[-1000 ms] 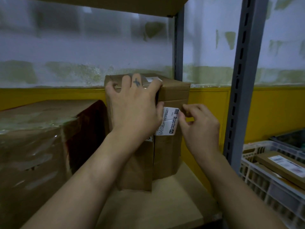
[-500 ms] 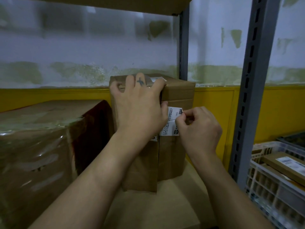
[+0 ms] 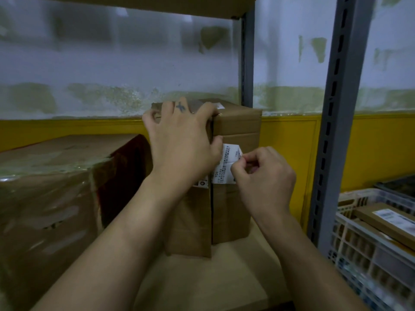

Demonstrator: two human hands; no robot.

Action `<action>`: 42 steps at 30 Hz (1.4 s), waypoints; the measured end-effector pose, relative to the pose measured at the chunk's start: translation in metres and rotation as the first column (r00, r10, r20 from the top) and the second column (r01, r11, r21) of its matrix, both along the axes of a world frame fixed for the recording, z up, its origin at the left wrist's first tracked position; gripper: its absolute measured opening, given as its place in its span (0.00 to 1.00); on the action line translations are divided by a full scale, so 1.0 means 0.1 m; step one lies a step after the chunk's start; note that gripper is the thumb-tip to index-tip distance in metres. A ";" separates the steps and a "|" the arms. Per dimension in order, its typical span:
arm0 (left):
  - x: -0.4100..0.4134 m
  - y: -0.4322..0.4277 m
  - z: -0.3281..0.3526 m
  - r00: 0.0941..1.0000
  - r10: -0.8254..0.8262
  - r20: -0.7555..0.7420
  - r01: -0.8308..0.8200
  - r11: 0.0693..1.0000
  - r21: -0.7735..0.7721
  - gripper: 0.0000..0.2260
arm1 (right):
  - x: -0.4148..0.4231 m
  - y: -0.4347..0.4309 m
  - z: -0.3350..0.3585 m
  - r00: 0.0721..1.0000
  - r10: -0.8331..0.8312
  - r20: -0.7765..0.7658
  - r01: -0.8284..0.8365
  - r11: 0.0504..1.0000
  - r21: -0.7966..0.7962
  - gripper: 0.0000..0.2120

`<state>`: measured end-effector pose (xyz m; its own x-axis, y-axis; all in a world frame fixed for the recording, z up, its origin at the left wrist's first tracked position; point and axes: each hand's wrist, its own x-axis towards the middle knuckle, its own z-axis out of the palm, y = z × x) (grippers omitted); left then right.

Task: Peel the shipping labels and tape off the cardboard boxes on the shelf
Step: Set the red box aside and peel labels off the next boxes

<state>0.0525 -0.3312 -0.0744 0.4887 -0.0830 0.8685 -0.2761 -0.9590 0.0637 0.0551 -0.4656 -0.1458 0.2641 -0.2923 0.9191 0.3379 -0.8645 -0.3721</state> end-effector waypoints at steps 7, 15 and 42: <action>0.00 0.05 0.06 0.996 -0.061 -0.065 0.057 0.996 -0.061 0.19 | -0.02 0.08 -0.03 1.000 0.018 0.009 -0.018 1.000 -0.004 0.08; -0.02 0.04 0.08 0.993 -0.080 -0.085 0.070 0.991 -0.114 0.16 | -0.07 0.14 -0.07 0.999 0.037 0.030 -0.038 0.999 0.003 0.09; -0.03 0.00 0.03 0.998 -0.035 -0.043 0.033 0.998 -0.053 0.19 | 0.07 -0.06 -0.10 0.987 0.145 0.071 -0.140 0.988 -0.064 0.12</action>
<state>0.0500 -0.3308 -0.0716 0.5240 -0.0548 0.8500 -0.3040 -0.9442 0.1265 0.0620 -0.4720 -0.1556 0.2287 -0.2018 0.9523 0.4843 -0.8251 -0.2911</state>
